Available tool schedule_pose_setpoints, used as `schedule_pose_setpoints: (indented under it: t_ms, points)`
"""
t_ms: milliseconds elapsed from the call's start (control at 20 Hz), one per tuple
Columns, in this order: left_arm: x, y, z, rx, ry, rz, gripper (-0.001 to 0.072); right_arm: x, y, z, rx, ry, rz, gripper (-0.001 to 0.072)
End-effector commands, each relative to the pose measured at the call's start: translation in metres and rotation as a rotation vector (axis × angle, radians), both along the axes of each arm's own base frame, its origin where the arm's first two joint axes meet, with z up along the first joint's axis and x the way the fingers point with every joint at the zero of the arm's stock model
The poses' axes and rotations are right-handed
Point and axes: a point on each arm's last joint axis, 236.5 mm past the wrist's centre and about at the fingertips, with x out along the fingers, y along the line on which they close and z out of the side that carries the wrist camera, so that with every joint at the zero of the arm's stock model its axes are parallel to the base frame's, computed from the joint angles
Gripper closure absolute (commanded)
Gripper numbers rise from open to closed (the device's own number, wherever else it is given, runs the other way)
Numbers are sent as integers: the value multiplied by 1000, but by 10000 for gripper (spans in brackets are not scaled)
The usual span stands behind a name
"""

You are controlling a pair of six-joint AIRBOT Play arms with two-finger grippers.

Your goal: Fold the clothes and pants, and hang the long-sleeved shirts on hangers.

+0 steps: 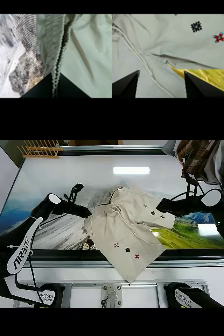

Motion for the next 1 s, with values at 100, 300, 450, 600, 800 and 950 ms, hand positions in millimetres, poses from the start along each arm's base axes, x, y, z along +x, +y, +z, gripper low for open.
schedule_pose_setpoints:
  t_ms: [100, 300, 450, 600, 800, 950]
  points:
    - [3, 44, 24, -73, 42, 215, 689, -82, -62, -68, -66, 275, -156, 102]
    - [-35, 61, 4, -68, 114, 268, 688, -140, -63, -149, 54, 461, -327, 102]
    - [-48, 60, -4, -65, 139, 272, 688, -145, -35, -178, 151, 457, -331, 102]
    - [-49, 59, -4, -70, 145, 270, 688, -135, -4, -188, 214, 425, -280, 103]
    - [-55, 55, -3, -85, 179, 267, 688, -113, 14, -190, 223, 352, -271, 195]
    - [-69, 54, -3, -93, 237, 289, 690, -80, 10, -166, 200, 246, -219, 705]
